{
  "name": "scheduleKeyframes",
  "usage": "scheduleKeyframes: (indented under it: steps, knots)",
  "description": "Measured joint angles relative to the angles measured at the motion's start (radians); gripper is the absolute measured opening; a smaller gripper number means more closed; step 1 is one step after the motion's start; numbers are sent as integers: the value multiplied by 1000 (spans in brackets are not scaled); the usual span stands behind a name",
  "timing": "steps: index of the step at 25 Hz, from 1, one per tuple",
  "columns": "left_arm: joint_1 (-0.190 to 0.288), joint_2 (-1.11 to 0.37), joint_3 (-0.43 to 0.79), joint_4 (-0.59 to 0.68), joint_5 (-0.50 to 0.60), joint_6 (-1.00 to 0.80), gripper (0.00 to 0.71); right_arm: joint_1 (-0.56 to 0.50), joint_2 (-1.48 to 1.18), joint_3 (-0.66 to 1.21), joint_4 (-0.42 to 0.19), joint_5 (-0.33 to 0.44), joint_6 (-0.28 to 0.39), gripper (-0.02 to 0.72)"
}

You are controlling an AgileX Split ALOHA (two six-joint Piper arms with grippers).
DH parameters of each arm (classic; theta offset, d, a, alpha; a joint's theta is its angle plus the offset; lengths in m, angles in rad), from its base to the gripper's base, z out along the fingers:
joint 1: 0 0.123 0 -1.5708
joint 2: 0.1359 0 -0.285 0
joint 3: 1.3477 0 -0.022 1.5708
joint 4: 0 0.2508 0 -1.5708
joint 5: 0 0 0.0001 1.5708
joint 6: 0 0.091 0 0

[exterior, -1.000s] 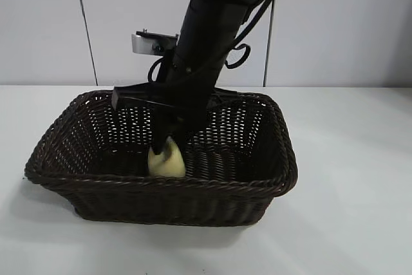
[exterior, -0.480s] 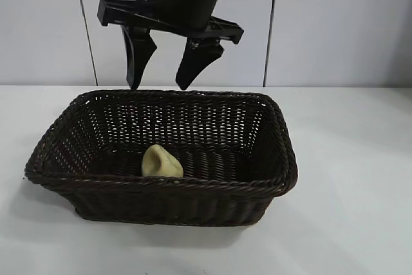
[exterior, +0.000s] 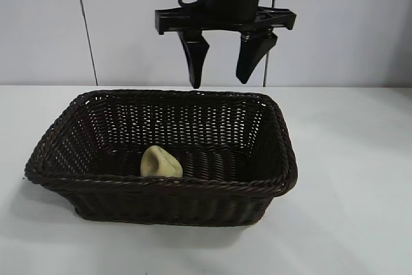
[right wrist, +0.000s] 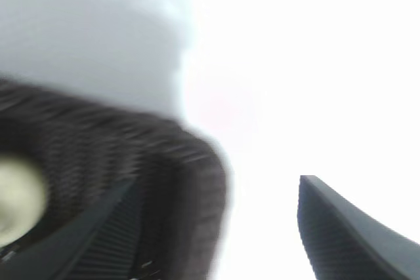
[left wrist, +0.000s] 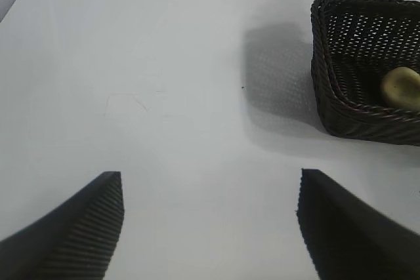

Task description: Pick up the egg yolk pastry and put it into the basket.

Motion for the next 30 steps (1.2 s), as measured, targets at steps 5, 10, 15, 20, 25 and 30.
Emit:
scheduleKeyframes:
  steps: [5, 10, 15, 20, 25, 30]
  knots:
    - [0, 0, 0, 0, 0, 0, 540, -125, 0, 0, -24, 0, 0, 494]
    - [0, 0, 0, 0, 0, 0, 540, -257, 0, 0, -60, 0, 0, 495]
    - [0, 0, 0, 0, 0, 0, 540, -348, 0, 0, -67, 0, 0, 495]
    - [0, 0, 0, 0, 0, 0, 540, -425, 0, 0, -72, 0, 0, 495]
    - [0, 0, 0, 0, 0, 0, 540, -473, 0, 0, -76, 0, 0, 495]
    - [0, 0, 0, 0, 0, 0, 540, -476, -3, 0, -51, 0, -34, 495]
